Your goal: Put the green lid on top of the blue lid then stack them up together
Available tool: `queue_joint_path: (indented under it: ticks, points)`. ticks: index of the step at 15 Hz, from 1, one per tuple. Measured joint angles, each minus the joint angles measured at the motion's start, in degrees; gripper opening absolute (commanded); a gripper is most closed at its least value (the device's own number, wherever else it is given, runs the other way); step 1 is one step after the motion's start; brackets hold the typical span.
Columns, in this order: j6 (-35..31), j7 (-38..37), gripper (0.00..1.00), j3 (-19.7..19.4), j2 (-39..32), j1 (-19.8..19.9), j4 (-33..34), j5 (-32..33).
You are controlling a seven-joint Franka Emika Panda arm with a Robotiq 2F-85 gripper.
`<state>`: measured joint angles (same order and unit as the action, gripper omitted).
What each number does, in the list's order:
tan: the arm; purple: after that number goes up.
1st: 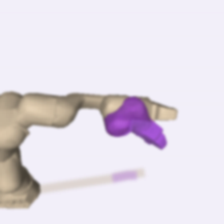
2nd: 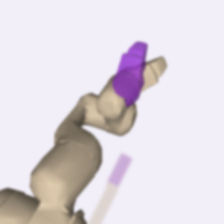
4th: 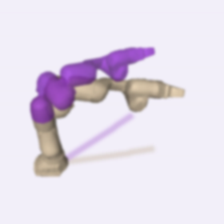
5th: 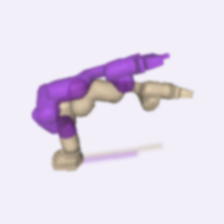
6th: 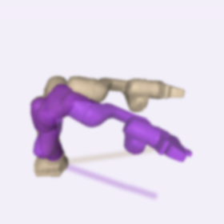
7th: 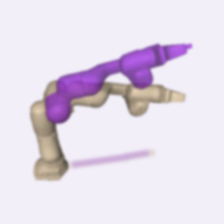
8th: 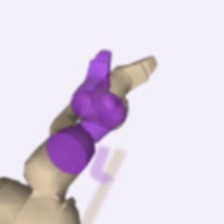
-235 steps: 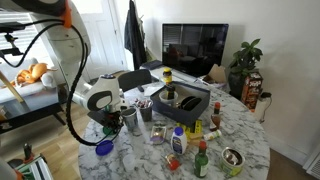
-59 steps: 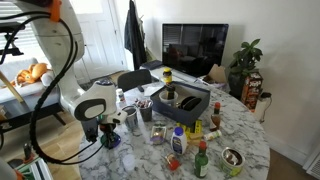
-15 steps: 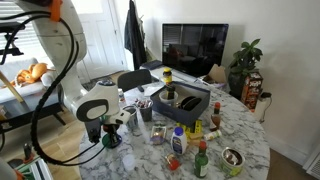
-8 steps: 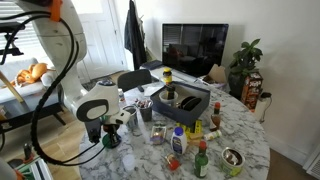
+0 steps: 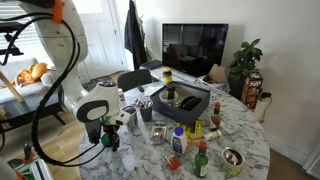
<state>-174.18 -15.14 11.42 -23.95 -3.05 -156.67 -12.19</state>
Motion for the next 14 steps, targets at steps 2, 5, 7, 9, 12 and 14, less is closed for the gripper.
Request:
queue_joint_path:
  ticks: [2,5,7,9,12,14]
  points:
    - [-0.1,0.0,0.10,0.3,-0.2,0.0,0.4,0.0]
    - [-0.1,0.0,0.00,0.8,-0.2,0.0,0.8,0.0]
    - [-0.1,0.0,0.01,0.8,-0.1,0.1,0.8,0.0]
    - [-0.1,0.0,0.00,0.8,-0.1,0.1,0.8,0.0]
    - [-0.1,0.0,0.01,0.8,-0.1,0.1,0.8,0.0]
    - [-0.1,0.0,0.01,0.8,-0.1,0.2,0.8,0.0]
